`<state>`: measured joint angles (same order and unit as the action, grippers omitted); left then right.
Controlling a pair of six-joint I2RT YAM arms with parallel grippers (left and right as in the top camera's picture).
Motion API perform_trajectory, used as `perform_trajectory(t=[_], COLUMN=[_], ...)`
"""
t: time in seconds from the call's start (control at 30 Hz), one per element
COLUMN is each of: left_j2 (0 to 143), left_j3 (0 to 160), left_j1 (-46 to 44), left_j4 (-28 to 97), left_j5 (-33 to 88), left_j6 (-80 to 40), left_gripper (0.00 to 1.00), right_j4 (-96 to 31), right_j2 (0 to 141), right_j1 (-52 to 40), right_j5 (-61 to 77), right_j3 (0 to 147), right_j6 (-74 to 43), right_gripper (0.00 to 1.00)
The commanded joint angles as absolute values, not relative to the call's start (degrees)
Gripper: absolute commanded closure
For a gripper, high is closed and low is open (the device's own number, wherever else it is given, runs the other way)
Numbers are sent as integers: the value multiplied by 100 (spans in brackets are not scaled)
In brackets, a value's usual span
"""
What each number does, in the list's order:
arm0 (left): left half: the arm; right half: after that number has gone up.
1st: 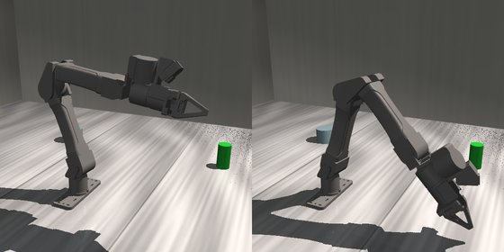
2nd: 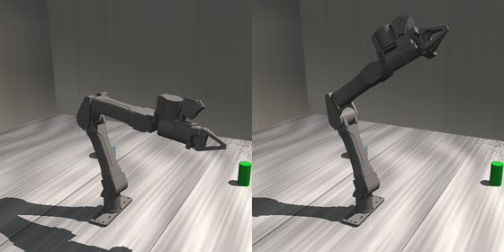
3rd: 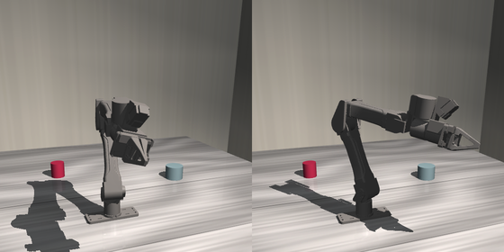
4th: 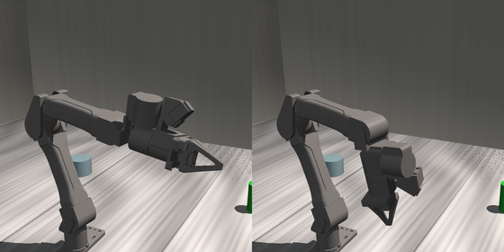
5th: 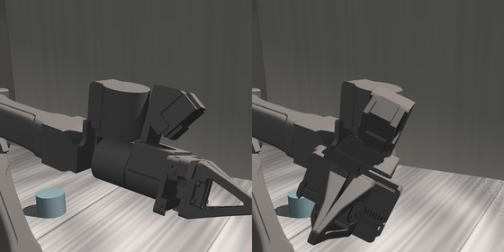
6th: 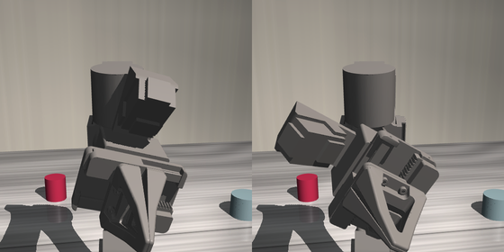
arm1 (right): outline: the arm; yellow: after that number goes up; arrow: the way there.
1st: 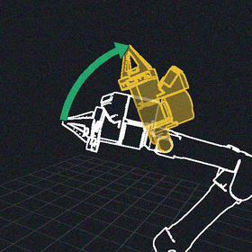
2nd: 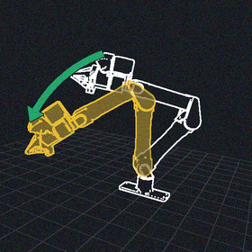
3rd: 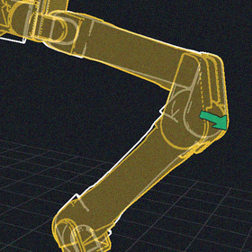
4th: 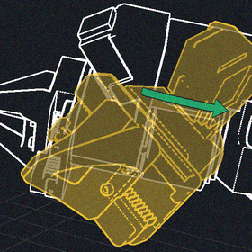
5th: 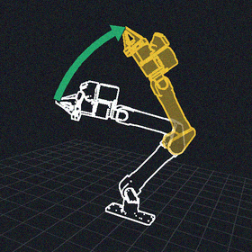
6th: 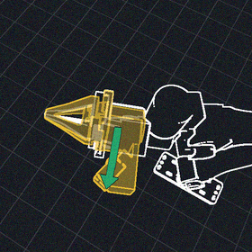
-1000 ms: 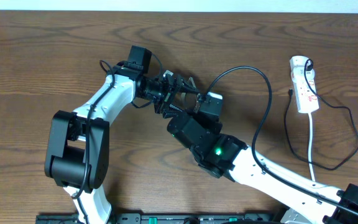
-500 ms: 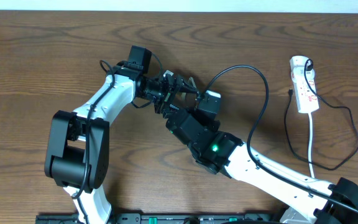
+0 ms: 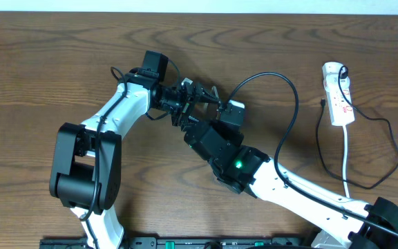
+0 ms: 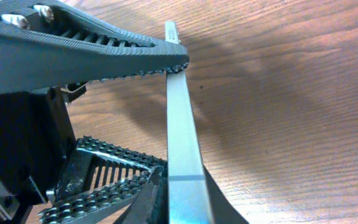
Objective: Plug charger to phone and switch on socket
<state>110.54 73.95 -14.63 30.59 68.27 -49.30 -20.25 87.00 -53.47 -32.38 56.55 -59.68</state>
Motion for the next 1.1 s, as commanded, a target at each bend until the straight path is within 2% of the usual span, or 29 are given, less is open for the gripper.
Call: perform_trajectory(t=[0.0,0.23,0.27,0.33,0.6,0.87,0.93,1.07], left_j2=[10855,10855,10855,10855,10855,10855,10855,10853], left_j3=[7417,7417,7417,7417,7417,7417,7417,7417], left_j1=[-1441,-1441,-1441,-1441,-1439,-1160,-1096,-961], left_j4=[3050,3050,3050,3050,3046,3030,3028,3035], left_j5=[7140,7140,7140,7140,7135,7098,7098,7295], left_j6=[-4873,-4873,-4873,-4873,-4825,-4519,-4449,-3907], left_gripper=[41,39,33,29,2,0,2,2], right_j4=[-2032,-2032,-2034,-2032,-2045,-2259,-2359,-2628], right_j2=[8742,8742,8742,8742,8700,8396,8270,7811], right_j1=[-5323,-5323,-5321,-5312,-5172,-5028,-5013,-4993], right_j5=[-3304,-3304,-3310,-3310,-3306,-3306,-3310,-3310], right_j3=[5732,5732,5732,5732,5732,5732,5732,5732], right_j6=[-5975,-5975,-5972,-5972,-5951,-5922,-5907,-5909], right_gripper=[93,99,99,99,99,99,99,99])
